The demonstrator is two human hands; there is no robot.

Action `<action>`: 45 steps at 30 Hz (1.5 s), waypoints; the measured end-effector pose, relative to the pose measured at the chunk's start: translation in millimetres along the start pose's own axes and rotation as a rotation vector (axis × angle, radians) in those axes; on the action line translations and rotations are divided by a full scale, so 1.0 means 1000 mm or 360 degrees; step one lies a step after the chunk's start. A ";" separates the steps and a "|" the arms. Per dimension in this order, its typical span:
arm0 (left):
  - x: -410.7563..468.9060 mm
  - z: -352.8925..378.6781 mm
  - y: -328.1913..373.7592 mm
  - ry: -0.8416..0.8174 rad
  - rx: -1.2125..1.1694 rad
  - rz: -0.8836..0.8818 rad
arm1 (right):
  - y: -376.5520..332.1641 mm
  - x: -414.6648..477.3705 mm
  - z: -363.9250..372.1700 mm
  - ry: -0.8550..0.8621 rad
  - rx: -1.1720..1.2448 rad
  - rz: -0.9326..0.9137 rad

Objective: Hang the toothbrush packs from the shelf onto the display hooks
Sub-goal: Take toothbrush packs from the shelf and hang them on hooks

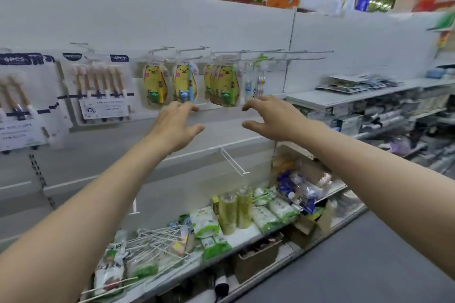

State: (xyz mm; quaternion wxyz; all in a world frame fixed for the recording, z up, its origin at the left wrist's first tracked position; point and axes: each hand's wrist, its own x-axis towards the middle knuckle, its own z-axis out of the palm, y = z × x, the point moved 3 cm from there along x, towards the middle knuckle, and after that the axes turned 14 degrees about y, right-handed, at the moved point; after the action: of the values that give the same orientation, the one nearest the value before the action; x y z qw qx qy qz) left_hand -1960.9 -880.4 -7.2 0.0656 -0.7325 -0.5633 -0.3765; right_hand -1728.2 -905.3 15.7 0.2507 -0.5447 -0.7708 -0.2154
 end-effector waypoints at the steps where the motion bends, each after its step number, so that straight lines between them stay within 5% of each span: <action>1: 0.000 0.004 0.014 0.0001 -0.0006 0.0042 | 0.010 -0.010 -0.006 0.0014 -0.0018 0.0020; 11: 0.025 0.088 0.171 -0.0134 -0.0240 0.0423 | 0.150 -0.090 -0.053 0.0093 -0.0178 0.0266; 25: 0.117 0.280 0.436 -0.0153 -0.0485 0.0652 | 0.459 -0.125 -0.081 0.0027 -0.0230 0.0581; 45: 0.309 0.571 0.626 -0.0165 -0.0424 0.0792 | 0.826 -0.063 0.030 -0.0054 -0.0320 0.0582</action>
State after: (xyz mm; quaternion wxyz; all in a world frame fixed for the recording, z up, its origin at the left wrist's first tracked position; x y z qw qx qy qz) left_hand -1115.8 -566.9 -12.4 0.0303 -0.8686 -0.3143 -0.3818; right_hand -932.8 -673.9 1.5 0.2169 -0.7013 -0.6378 -0.2330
